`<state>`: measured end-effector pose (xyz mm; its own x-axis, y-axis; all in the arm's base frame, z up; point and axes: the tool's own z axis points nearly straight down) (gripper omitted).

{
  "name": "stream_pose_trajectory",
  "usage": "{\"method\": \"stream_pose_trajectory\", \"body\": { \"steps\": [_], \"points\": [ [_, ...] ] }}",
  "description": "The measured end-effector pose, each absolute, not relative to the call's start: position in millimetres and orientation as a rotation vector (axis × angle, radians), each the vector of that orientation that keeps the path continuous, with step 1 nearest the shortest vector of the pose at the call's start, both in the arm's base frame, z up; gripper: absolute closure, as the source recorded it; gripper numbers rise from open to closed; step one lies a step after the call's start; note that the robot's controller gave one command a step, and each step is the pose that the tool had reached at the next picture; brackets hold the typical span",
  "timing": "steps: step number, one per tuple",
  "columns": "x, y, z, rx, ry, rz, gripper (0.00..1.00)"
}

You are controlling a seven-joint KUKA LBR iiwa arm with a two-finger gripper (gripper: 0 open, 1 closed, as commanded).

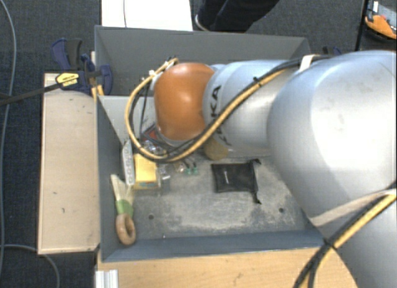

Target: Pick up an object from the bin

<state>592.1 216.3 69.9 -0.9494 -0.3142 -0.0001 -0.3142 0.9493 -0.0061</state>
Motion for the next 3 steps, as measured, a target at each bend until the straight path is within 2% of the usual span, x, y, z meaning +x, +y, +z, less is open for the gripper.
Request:
{"method": "stream_pose_trajectory", "body": {
  "steps": [2, 3],
  "points": [
    [591.4, 216.0, 72.8, -0.498, 3.101, -0.009, 1.00],
    [590.9, 215.6, 87.9, -0.495, 3.103, -0.009, 1.00]
  ]
}}
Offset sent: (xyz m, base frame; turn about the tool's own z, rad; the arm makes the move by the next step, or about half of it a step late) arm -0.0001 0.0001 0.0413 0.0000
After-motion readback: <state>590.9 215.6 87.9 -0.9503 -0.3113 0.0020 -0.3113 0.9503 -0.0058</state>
